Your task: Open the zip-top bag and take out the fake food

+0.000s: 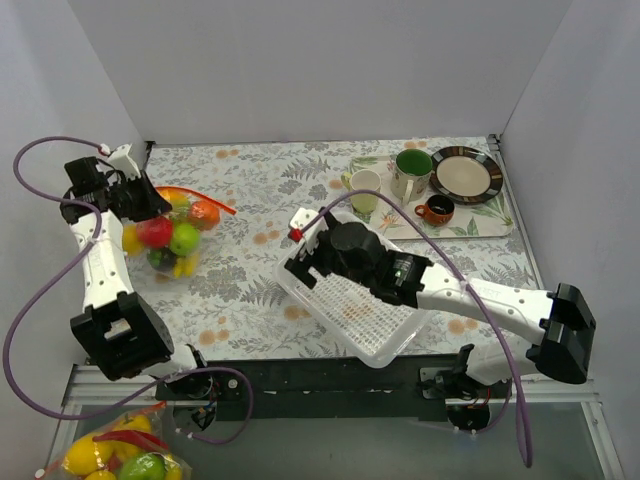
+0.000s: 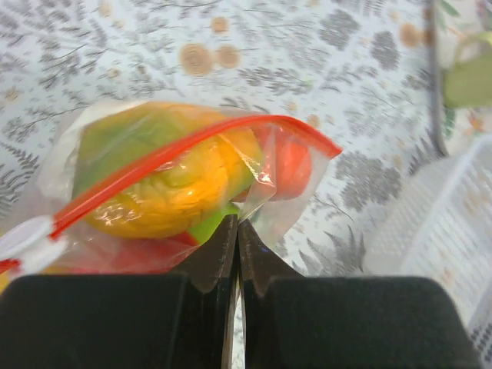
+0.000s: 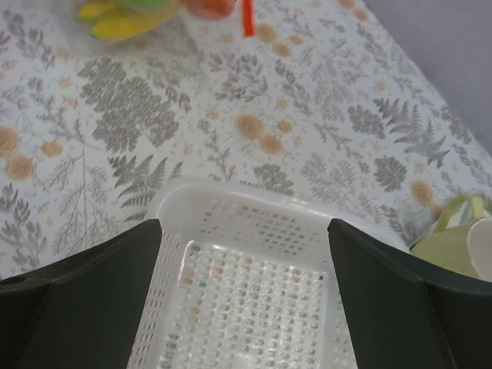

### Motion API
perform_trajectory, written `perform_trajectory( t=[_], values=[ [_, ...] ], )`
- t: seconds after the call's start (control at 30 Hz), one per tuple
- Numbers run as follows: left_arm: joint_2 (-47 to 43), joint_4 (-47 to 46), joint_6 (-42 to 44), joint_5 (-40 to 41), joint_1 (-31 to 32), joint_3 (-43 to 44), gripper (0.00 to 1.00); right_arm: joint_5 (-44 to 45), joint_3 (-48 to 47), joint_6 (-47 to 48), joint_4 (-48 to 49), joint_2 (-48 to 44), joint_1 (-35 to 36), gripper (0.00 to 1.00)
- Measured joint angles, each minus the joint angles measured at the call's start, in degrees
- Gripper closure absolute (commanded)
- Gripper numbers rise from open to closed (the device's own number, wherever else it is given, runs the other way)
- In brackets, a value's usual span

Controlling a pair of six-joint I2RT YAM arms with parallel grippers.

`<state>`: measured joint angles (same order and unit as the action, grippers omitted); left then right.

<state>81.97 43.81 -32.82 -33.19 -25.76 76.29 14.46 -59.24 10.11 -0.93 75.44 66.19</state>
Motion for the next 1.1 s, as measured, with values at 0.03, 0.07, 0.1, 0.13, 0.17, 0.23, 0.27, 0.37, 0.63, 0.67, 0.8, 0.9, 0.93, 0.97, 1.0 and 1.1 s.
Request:
perform_trajectory(
  t=[0.03, 0.07, 0.1, 0.13, 0.17, 0.23, 0.27, 0.37, 0.63, 0.67, 0.8, 0.9, 0.93, 0.97, 1.0, 1.1],
  values=[
    [-1.29, 2.12, 1.70, -2.25, 0.00, 0.96, 1.00, -0.90, -1.97, 0.22, 0.26, 0.96, -1.38, 0.01],
    [-2.56, 4.24, 3.56, -4.61, -0.02, 1.64, 1.00, -1.88, -3.82, 0.35, 0.68, 1.73, -2.75, 0.01],
    [-3.85, 6.43, 5.31, -6.91, 0.00, 2.10, 1.00, -2.91, -5.70, 0.39, 0.83, 2.27, -4.20, 0.01],
    [-5.03, 8.66, 7.50, -8.92, 0.00, 2.23, 1.00, -4.20, -7.58, 0.39, 0.94, 2.71, -5.57, 0.01],
    [-6.08, 10.91, 9.53, -10.49, 0.00, 2.19, 1.00, -5.68, -9.68, 0.42, 1.07, 3.13, -6.88, 0.01],
    [-7.82, 15.15, 13.75, -13.27, 0.02, 1.84, 1.00, -9.03, -14.19, 0.63, 1.16, 4.04, -9.18, 0.01],
    [-8.35, 16.46, 15.23, -14.03, 0.02, 1.46, 1.00, -10.32, -15.76, 0.63, 1.33, 4.39, -9.64, 0.02],
    [-9.29, 21.81, 20.15, -16.09, 0.02, -0.15, 1.00, -16.59, -20.65, 0.55, 1.64, 6.01, -9.92, 0.01],
    [-10.25, 31.32, 27.80, -19.93, 0.02, -0.83, 1.00, -29.38, -23.15, -2.67, 3.37, 14.03, -9.51, 0.02],
    [-10.78, 31.67, 28.26, -20.13, 0.17, -0.83, 1.00, -30.14, -23.15, -2.97, 3.34, 15.45, -9.51, 0.02],
    [-14.32, 32.41, 29.62, -20.63, 1.90, -1.46, 1.00, -32.46, -23.15, -4.00, 3.02, 20.55, -9.66, 0.02],
    [-16.83, 32.70, 30.29, -20.81, 4.98, -2.51, 1.00, -34.42, -23.15, -5.01, 2.91, 22.16, -10.38, 0.02],
    [-17.29, 32.76, 30.40, -20.83, 5.79, -2.71, 1.00, -35.32, -23.15, -5.60, 3.04, 22.21, -10.86, 0.02],
    [-17.81, 32.89, 30.49, -20.87, 6.95, -2.78, 1.00, -36.37, -23.15, -6.64, 3.65, 22.21, -11.61, 0.03],
    [-18.08, 32.94, 30.49, -21.00, 7.72, -2.78, 1.00, -37.24, -23.17, -7.37, 4.39, 22.21, -12.17, 0.03],
    [-18.25, 32.96, 30.45, -21.29, 8.52, -2.78, 1.00, -41.13, -23.15, -10.97, 7.65, 22.21, -14.19, 0.07]
  ],
)
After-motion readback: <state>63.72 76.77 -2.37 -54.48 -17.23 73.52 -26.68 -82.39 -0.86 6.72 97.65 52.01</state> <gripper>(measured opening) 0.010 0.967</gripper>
